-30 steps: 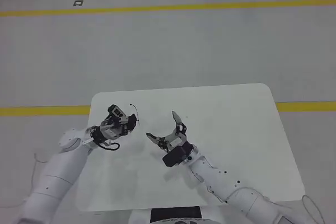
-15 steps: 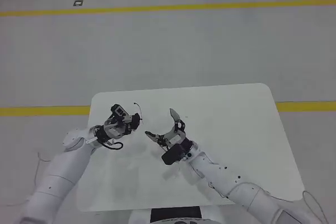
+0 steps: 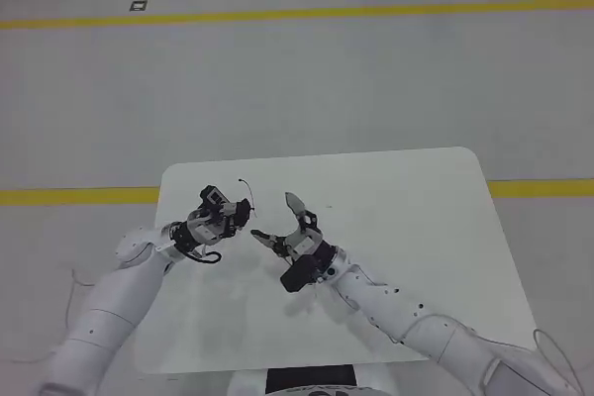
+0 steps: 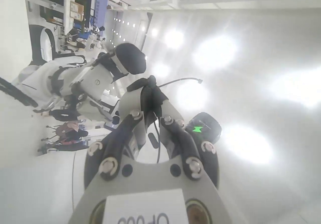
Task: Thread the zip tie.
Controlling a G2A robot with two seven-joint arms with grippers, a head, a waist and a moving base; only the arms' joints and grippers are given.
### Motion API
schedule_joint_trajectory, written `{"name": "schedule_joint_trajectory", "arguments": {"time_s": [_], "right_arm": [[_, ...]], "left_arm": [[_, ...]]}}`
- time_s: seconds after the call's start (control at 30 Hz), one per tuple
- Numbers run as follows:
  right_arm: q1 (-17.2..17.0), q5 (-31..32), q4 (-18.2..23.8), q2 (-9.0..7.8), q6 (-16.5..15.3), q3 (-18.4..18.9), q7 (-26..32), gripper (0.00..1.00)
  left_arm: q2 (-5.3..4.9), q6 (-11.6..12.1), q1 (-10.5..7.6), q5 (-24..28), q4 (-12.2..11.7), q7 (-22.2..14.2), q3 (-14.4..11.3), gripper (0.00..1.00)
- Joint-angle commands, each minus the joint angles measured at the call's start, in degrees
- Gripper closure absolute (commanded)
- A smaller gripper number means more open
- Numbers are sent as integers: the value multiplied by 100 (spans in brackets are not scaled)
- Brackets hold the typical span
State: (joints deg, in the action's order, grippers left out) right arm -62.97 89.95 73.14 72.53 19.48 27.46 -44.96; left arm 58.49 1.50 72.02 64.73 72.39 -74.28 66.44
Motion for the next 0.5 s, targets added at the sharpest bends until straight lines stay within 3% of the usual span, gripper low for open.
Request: {"name": "schedule_joint_trajectory", "arguments": {"time_s": [0.0,0.47], "right_arm": [[30,0,-15,2,0,-39,18,76],[200,0,-67,18,0,-246,108,81]], "left_arm": [[0,1,0,0,0,0,0,100],[0,1,0,0,0,0,0,100]]}}
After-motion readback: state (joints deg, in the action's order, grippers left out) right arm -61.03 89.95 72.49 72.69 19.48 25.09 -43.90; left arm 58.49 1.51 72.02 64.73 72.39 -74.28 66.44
